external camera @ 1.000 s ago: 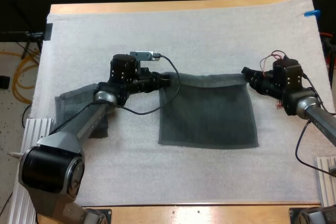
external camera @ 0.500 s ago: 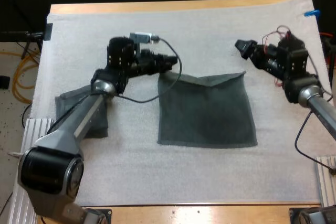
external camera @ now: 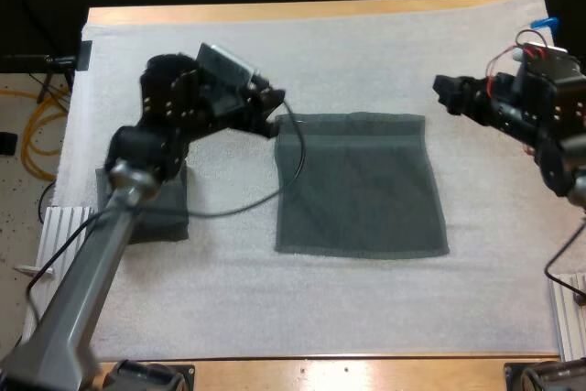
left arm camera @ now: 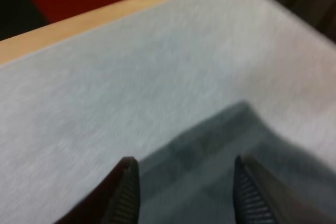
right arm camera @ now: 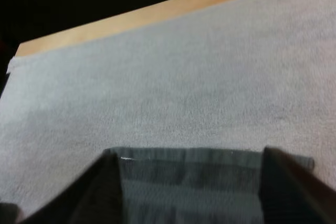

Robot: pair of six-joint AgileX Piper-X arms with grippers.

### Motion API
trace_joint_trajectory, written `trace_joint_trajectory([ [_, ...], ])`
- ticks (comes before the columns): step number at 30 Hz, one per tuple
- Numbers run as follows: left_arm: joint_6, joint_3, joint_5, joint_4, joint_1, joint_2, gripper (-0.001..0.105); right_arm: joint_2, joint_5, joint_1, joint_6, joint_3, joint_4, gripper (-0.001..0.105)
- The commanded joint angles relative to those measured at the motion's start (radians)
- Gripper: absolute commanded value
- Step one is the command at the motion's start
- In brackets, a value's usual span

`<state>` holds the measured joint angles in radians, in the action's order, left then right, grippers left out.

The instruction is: Pick towel from pile fold and stack

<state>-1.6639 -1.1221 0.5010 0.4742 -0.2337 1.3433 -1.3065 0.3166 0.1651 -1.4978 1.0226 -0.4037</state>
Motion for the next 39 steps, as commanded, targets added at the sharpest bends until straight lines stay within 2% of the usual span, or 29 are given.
trace_joint_trajectory([
  [1,0.042,-0.006,-0.018,0.087,-0.002,-0.043,0.042,0.04,0.001,0.003,-0.021,0.01,-0.069,0.046],
  [4,0.049,-0.006,-0.018,0.2,-0.002,-0.11,0.042,0.101,0.001,0.003,-0.061,0.01,-0.187,0.046],
  [10,0.018,-0.003,-0.018,0.437,-0.002,-0.192,0.042,0.191,-0.006,0.003,-0.08,0.01,-0.466,0.069],
  [13,0.007,0.019,-0.017,0.567,-0.002,-0.195,0.042,0.207,-0.041,0.003,-0.121,0.009,-0.578,0.07],
  [16,0.007,0.086,-0.016,0.618,-0.004,-0.195,0.042,0.21,-0.095,0.003,-0.156,-0.007,-0.643,0.07],
  [18,0.007,0.13,-0.016,0.627,-0.008,-0.195,0.042,0.216,-0.112,0.003,-0.159,-0.028,-0.649,0.07],
  [20,0.002,0.211,-0.013,0.63,-0.008,-0.195,0.042,0.22,-0.122,0.003,-0.159,-0.065,-0.649,0.07],
  [21,-0.001,0.239,-0.014,0.63,-0.008,-0.195,0.044,0.22,-0.123,0.003,-0.159,-0.081,-0.648,0.07],
  [22,-0.011,0.312,-0.014,0.628,-0.008,-0.195,0.053,0.22,-0.122,0.003,-0.159,-0.121,-0.639,0.07],
  [23,-0.02,0.338,-0.014,0.624,-0.008,-0.195,0.056,0.22,-0.122,0.003,-0.157,-0.135,-0.634,0.07],
  [25,-0.043,0.423,-0.013,0.609,-0.008,-0.195,0.059,0.22,-0.118,0.003,-0.137,-0.201,-0.604,0.07],
  [27,-0.064,0.472,-0.01,0.593,-0.008,-0.195,0.059,0.22,-0.109,0.003,-0.119,-0.246,-0.578,0.07],
  [30,-0.066,0.509,-0.011,0.569,-0.008,-0.195,0.059,0.219,-0.107,0.003,-0.088,-0.327,-0.537,0.07],
  [34,-0.068,0.511,-0.011,0.497,-0.008,-0.195,0.059,0.191,-0.029,0.003,-0.023,-0.436,-0.444,0.07],
  [39,-0.106,0.511,-0.006,0.443,-0.008,-0.195,0.058,0.113,0.048,0.003,0.025,-0.486,-0.332,0.07],
])
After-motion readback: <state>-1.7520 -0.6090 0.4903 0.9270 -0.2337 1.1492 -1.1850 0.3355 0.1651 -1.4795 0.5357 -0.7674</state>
